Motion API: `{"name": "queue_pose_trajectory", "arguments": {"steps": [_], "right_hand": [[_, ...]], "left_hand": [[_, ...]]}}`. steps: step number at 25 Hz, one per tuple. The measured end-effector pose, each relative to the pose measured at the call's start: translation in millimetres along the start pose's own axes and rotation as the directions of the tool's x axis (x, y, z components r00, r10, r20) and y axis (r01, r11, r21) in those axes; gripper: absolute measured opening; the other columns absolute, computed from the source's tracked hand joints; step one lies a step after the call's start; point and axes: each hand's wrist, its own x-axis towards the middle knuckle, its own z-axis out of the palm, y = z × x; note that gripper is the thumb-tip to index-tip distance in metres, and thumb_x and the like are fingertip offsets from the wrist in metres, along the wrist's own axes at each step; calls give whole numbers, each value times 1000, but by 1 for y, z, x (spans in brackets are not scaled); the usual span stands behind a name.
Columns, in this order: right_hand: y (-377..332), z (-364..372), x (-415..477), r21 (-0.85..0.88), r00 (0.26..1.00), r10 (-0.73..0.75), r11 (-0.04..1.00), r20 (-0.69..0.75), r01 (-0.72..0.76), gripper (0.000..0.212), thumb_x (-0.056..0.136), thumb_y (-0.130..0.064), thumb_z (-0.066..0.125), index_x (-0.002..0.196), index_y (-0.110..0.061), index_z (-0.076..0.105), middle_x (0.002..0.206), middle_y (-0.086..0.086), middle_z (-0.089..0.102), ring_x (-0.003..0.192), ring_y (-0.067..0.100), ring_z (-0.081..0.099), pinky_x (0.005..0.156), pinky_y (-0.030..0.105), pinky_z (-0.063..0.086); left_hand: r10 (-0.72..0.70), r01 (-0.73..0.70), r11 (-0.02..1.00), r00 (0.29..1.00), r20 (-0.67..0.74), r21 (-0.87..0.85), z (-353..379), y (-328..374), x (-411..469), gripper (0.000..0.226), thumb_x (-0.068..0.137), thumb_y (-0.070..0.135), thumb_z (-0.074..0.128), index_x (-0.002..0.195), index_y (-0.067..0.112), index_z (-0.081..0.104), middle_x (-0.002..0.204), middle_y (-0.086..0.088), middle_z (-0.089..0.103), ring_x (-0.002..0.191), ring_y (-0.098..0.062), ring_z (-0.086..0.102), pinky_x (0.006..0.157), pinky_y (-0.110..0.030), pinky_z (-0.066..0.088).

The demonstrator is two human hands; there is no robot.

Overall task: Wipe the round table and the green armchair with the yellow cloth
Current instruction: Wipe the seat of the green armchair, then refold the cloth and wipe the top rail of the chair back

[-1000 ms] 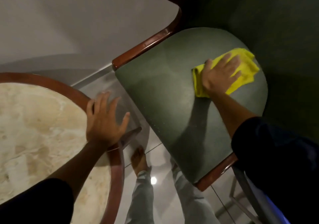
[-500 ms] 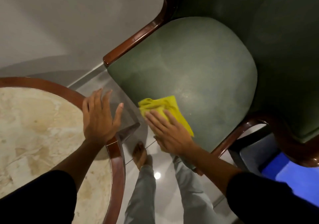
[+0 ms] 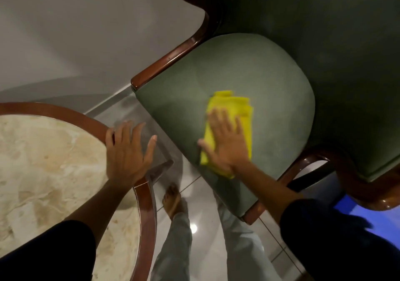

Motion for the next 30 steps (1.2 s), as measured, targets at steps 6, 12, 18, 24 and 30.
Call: {"name": "queue_pose_trajectory", "arguments": {"steps": [6, 12, 18, 24, 30], "right_hand": [[-13, -15, -42, 138, 982, 190, 972, 9, -189, 77, 77, -71, 57, 135, -21, 45, 138, 9, 54, 127, 29, 51, 101, 47, 44], [-62, 0, -81, 315, 627, 511, 569, 588, -760, 51, 65, -44, 81, 96, -19, 50, 95, 6, 62, 93, 29, 64, 74, 37, 50], [-30, -58, -62, 610, 571, 328, -20, 752, -792, 26, 64, -14, 73, 87, -10, 61, 82, 6, 65, 70, 16, 60, 60, 27, 47], [104, -274, -15, 530, 871, 312, 698, 381, -482, 37, 55, -33, 68, 83, -22, 46, 76, -1, 55, 71, 18, 56, 66, 37, 50], [225, -415, 36, 317, 755, 506, 859, -417, -401, 49, 71, -15, 69, 113, -27, 47, 103, 3, 58, 98, 29, 60, 81, 44, 51]], "left_hand": [[29, 40, 971, 959, 283, -234, 13, 21, -30, 50, 94, 57, 33, 108, 21, 64, 106, -8, 71, 102, -29, 63, 90, -42, 47], [-229, 672, 612, 655, 720, -416, 34, 60, -56, 46, 84, 47, 68, 80, 2, 61, 81, -13, 68, 81, -30, 64, 77, -46, 52], [12, 800, -363, 516, 857, -477, -2, 121, -39, 57, 75, 0, 64, 132, 2, 54, 130, -27, 62, 121, -45, 58, 105, -61, 43], [179, 640, -517, 730, 660, -568, -92, 241, 70, 50, 77, 5, 58, 126, 13, 58, 106, -10, 75, 91, -21, 73, 79, -35, 62], [322, 637, 62, 716, 619, -769, -146, 398, 126, 60, 79, 4, 73, 133, 13, 49, 89, 1, 74, 78, -12, 70, 70, -27, 57]]}}
